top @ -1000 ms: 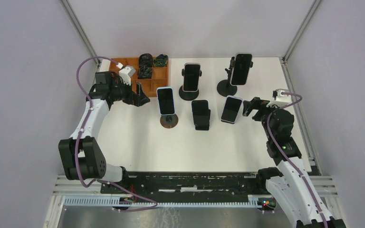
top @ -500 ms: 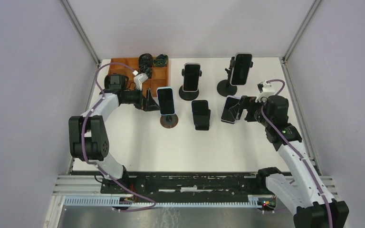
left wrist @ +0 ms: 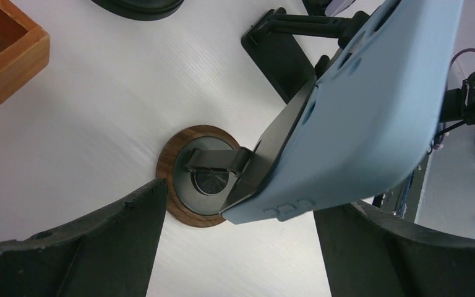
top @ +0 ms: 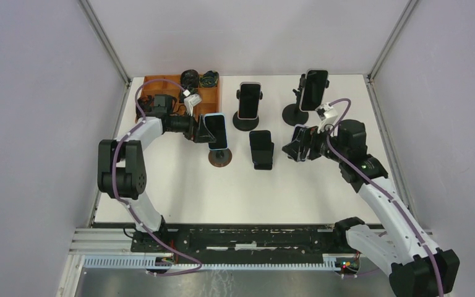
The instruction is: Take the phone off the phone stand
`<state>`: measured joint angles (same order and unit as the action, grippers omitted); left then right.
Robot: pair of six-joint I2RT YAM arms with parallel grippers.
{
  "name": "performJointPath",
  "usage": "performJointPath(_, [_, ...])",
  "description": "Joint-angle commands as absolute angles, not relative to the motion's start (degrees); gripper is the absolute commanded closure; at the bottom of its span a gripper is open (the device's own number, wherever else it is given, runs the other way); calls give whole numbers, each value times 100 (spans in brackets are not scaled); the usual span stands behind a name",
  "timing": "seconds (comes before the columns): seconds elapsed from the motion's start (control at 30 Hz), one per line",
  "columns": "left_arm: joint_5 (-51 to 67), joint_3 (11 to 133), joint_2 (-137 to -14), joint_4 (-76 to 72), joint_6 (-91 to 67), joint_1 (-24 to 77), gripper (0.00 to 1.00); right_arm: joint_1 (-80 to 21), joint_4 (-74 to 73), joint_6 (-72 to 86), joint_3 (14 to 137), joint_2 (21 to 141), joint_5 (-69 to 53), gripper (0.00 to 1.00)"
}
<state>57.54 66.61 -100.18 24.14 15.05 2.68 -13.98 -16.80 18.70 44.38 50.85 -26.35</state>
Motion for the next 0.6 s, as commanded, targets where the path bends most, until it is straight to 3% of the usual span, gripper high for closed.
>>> performJointPath(0.0, [6144, 6929, -10191, 2259, 1871, 300, 13, -1885, -1452, 1776, 4852, 5307, -2756, 8])
performJointPath(0.1, [6278, 7017, -10279, 2387, 2049, 342, 26, -2128, -1387, 1797, 4929, 5456, -2789, 10])
performJointPath(0.2, [6401, 7197, -10408, 2732, 2342, 390, 47, -2280, -1253, 1869, 4922, 5557, -2878, 13])
performJointPath(0.33, [6465, 7309, -10502, 2981, 2566, 463, 59, -2454, -991, 1982, 4836, 5635, -3010, 14])
performJointPath(0.47, [6493, 7333, -10405, 3212, 2734, 508, 82, -2633, -816, 2046, 4812, 5740, -3050, 14])
performJointPath(0.57, [6503, 7376, -10186, 3559, 2900, 518, 91, -2785, -739, 2055, 4922, 5906, -3057, 14])
